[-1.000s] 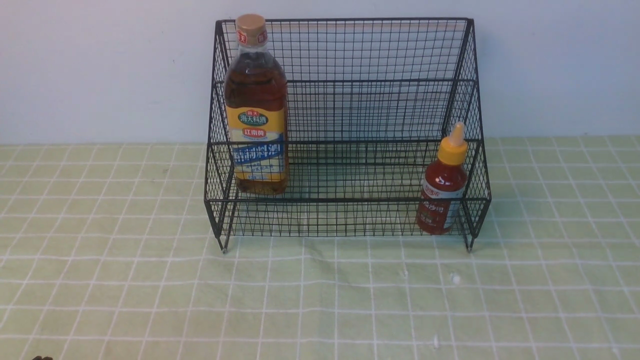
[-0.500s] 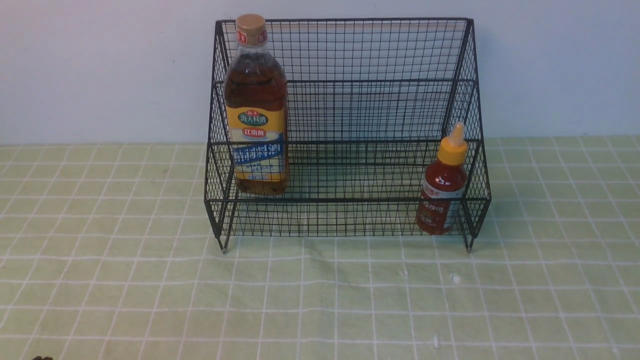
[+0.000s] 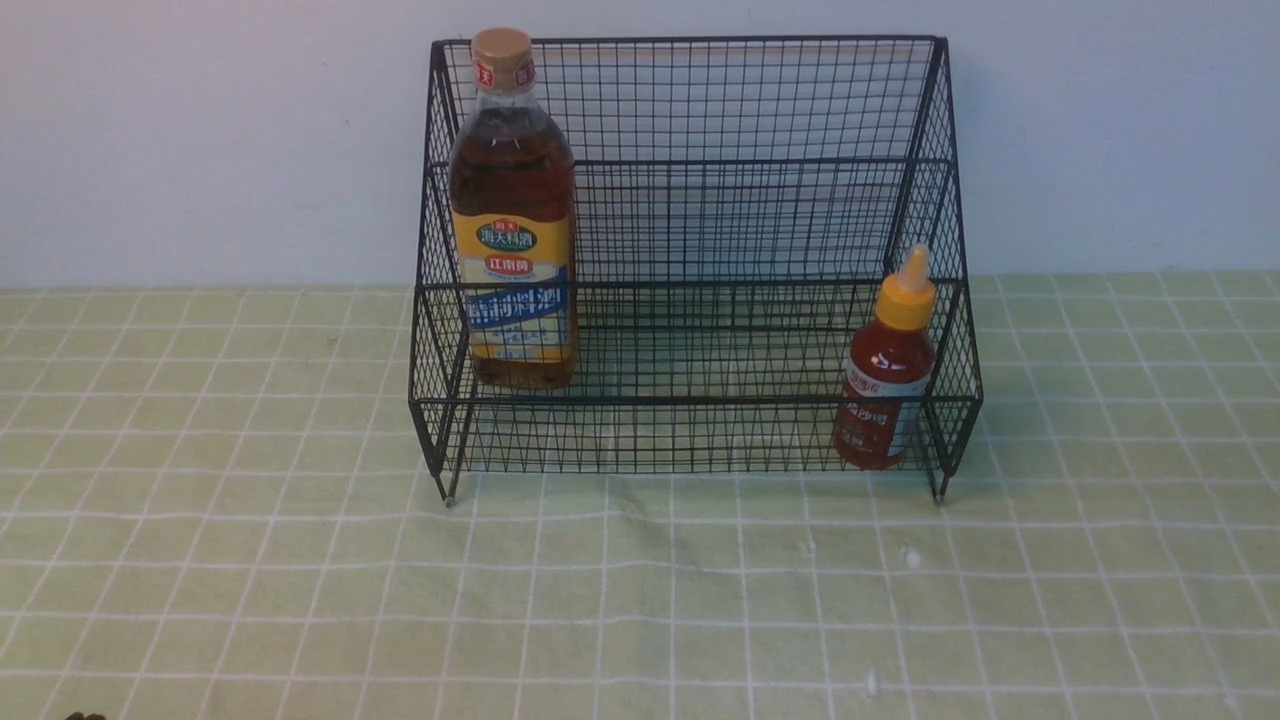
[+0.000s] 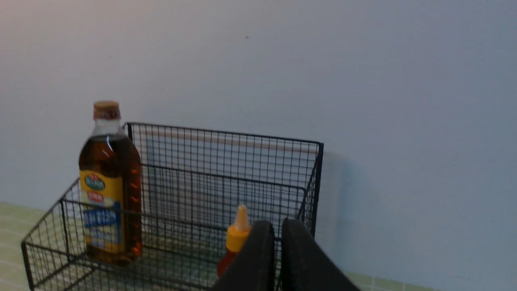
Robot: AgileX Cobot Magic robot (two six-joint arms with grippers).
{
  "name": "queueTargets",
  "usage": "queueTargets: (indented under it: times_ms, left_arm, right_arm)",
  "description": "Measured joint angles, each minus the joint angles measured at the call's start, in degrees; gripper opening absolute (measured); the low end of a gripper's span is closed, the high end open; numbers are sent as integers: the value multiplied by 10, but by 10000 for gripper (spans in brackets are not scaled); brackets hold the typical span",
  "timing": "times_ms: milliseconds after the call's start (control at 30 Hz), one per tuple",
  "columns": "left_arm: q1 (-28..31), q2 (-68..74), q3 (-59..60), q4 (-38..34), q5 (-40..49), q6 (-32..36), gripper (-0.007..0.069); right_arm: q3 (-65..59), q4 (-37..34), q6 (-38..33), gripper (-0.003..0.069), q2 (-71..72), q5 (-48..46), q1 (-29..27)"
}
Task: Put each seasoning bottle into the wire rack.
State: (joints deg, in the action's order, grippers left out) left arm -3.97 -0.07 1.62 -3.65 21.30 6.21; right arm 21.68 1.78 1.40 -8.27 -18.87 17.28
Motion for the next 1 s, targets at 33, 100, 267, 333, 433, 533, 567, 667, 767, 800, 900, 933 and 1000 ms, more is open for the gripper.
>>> queueTargets:
  times_ms: [33,100,267,333,433,533,567,667,767,800,900,933,1000]
  left_arm:
    - [0,0,0,0,0,0,-6]
    - [0,0,0,0,0,-1,-6]
    - [0,0,0,0,1,-1,-6]
    - [0,0,0,0,1,-1,-6]
    - [0,0,0,0,1,-1,-6]
    - [0,0,0,0,1,-1,-6]
    - [0,0,0,0,1,-1,-6]
    - [0,0,0,0,1,-1,-6]
    - [0,0,0,0,1,-1,-6]
    - [0,0,0,0,1,-1,-6]
    - [0,0,0,0,1,-1,-6]
    - [0,0,0,0,1,-1,-6]
    - [0,0,0,0,1,-1,-6]
  right_arm:
    - [-4,3,0,20,0,0,0]
    - [-37,39,-2,20,5,-2,-9]
    - [-106,54,24,20,25,-2,-100]
    - [-137,55,38,20,37,-4,-127]
    - [-199,57,51,20,72,-4,-154]
    - [-227,57,54,20,86,-13,-157]
    - [-230,57,55,20,87,-19,-157]
    - [-230,57,55,20,89,-19,-157]
    - [-230,57,55,20,89,-19,-157]
    - [-230,57,55,20,89,-19,-157]
    - [-230,57,55,20,89,-19,-157]
    - [-230,57,55,20,89,-19,-157]
    - [-230,57,55,20,89,-19,-157]
